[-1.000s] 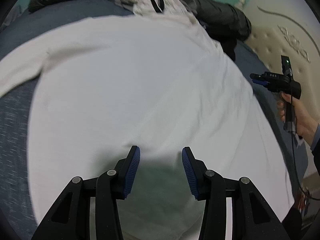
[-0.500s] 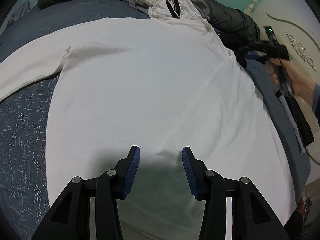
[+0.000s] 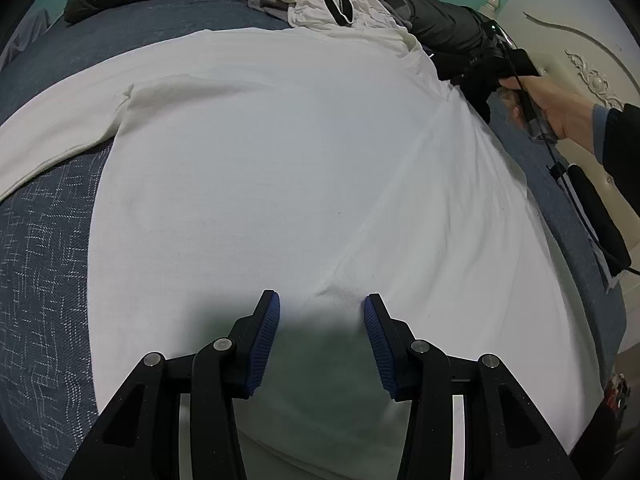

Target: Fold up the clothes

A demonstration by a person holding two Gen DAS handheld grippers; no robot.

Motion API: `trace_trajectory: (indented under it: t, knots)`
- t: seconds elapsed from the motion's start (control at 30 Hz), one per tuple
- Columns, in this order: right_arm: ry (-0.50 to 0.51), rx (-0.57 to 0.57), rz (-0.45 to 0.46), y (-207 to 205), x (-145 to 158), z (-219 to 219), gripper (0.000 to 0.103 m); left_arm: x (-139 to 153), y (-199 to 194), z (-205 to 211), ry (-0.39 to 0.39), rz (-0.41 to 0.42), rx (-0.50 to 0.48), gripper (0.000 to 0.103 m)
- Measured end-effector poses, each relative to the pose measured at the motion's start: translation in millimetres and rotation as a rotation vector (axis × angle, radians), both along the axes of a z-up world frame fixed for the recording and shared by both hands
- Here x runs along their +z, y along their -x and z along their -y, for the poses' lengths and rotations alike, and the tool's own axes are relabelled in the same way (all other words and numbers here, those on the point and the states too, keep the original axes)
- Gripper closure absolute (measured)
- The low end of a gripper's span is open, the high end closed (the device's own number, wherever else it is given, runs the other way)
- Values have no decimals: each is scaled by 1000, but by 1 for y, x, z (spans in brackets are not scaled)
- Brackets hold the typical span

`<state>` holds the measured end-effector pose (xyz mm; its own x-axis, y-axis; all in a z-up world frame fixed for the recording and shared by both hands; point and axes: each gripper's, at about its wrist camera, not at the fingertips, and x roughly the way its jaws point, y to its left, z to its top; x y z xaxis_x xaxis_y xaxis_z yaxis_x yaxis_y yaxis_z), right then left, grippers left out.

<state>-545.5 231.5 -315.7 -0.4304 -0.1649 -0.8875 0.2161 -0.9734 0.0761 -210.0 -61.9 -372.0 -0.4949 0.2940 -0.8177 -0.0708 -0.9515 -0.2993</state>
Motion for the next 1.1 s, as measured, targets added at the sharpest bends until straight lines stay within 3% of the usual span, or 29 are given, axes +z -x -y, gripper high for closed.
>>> trace_trajectory:
  t: [0.2, 0.33, 0.47, 0.67, 0.87, 1.1]
  knots:
    - [-22, -52, -18, 11, -5, -2, 100, 0, 0, -3, 3, -2, 0, 55]
    - [70, -107, -16, 15, -9, -15, 99, -1, 1, -5, 0, 1, 4, 55]
    - [135, -130, -101, 13, 12, -38, 98, 0, 1, -7, 6, 0, 4, 55]
    - [144, -43, -76, 2, 18, -54, 92, 0, 5, -10, 2, 2, 10, 54]
    - [217, -24, -12, -34, 3, -80, 83, -1, 9, -11, -3, 6, 10, 51]
    - [354, -3, 30, -112, -9, -141, 68, 0, 9, -12, -10, 7, 18, 51]
